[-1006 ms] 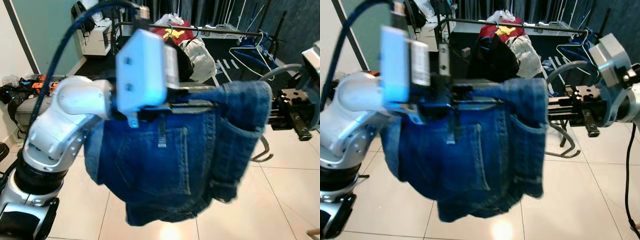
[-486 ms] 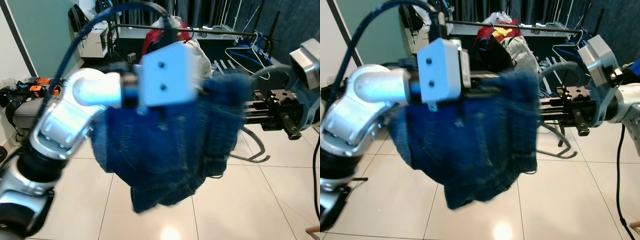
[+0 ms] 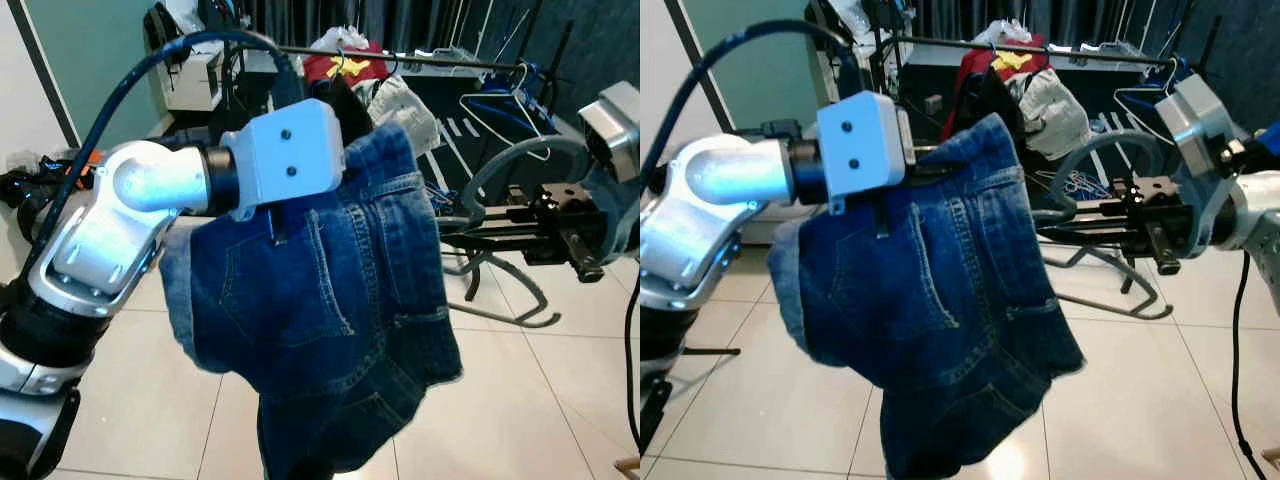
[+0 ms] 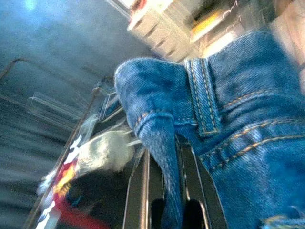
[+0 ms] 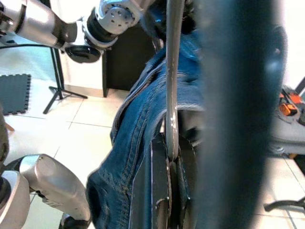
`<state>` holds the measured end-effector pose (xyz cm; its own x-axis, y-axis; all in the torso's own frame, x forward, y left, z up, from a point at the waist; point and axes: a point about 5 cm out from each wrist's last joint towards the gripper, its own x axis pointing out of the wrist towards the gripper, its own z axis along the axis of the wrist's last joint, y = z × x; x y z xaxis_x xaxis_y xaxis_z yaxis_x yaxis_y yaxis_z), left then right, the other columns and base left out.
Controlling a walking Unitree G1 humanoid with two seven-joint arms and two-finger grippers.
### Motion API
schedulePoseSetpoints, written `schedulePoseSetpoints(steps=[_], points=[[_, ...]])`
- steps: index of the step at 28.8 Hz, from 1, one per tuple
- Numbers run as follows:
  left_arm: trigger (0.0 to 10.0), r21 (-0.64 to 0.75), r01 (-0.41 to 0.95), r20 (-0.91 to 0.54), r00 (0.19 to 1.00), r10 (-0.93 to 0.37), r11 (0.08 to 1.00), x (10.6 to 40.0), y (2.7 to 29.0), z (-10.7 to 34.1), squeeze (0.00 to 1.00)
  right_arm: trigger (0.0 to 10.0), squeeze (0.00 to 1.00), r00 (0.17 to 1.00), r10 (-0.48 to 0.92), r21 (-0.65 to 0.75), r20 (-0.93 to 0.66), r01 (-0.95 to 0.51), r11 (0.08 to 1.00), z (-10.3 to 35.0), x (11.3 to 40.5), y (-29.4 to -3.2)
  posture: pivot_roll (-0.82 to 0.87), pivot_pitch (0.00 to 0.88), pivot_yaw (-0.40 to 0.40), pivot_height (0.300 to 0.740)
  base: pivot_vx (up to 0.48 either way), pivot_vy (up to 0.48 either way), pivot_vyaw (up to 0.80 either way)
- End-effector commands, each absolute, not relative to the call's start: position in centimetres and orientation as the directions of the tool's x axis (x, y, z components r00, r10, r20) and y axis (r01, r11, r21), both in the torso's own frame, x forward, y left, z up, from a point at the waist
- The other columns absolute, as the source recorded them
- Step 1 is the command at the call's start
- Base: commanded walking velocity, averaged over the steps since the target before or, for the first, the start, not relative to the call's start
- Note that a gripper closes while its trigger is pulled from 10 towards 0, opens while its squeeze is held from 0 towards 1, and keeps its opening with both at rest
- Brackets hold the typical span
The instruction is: Hang hanger
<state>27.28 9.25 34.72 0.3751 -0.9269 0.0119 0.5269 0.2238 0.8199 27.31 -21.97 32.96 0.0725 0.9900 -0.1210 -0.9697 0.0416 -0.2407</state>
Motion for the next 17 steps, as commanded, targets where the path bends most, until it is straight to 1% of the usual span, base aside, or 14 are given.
schedulePoseSetpoints(steps=[1, 3, 4, 6, 10, 16, 17], points=[[0.0, 0.786, 0.609, 0.025, 0.142, -0.99, 0.108, 24.6, 7.7, 34.7, 0.0, 0.0, 0.0, 0.064, 0.993, -0.275, -0.101, -0.961, 0.034, 33.6, 27.0, -21.9, -0.14, 0.0, -0.025, 0.74, 0.0, 0.0, 0.0], [0.0, 0.786, 0.609, 0.025, 0.142, -0.99, 0.108, 24.6, 7.7, 34.7, 0.0, 0.0, 0.0, 0.064, 0.993, -0.275, -0.101, -0.961, 0.034, 33.6, 27.0, -21.9, -0.14, 0.0, -0.025, 0.74, 0.0, 0.0, 0.0], [0.0, 0.776, 0.626, 0.016, 0.099, -0.995, 0.075, 24.2, 7.7, 34.6, 0.0, 0.0, 0.0, 0.073, 0.993, -0.277, -0.095, -0.96, 0.044, 33.6, 27.0, -21.9, -0.14, 0.0, -0.025, 0.74, 0.0, 0.0, 0.0], [0.0, 0.769, 0.637, 0.006, 0.085, -0.996, 0.059, 24.0, 7.9, 34.4, 0.0, 0.0, 0.0, 0.08, 0.993, -0.279, -0.09, -0.959, 0.052, 33.7, 27.0, -21.9, -0.14, 0.0, -0.022, 0.74, 0.0, 0.0, 0.0], [0.0, 0.76, 0.65, -0.03, 0.086, -0.996, 0.033, 23.9, 8.3, 34.0, 0.0, 0.0, 0.0, 0.091, 0.993, -0.277, -0.082, -0.959, 0.065, 33.6, 27.0, -22.0, -0.14, 0.0, -0.026, 0.74, 0.0, 0.0, 0.0], [0.0, 0.759, 0.651, -0.041, 0.087, -0.995, 0.026, 23.9, 8.3, 33.7, 0.0, 0.0, 0.0, 0.093, 0.993, -0.272, -0.078, -0.96, 0.068, 33.5, 26.9, -22.0, -0.14, 0.0, -0.027, 0.74, 0.0, 0.0, 0.0], [0.8, 0.765, 0.643, -0.036, 0.103, -0.994, 0.039, 24.1, 7.9, 33.6, 0.0, 0.0, 0.0, 0.091, 0.993, -0.27, -0.076, -0.961, 0.067, 33.4, 26.9, -21.9, -0.14, 0.0, -0.028, 0.74, 0.0, 0.0, 0.0]])
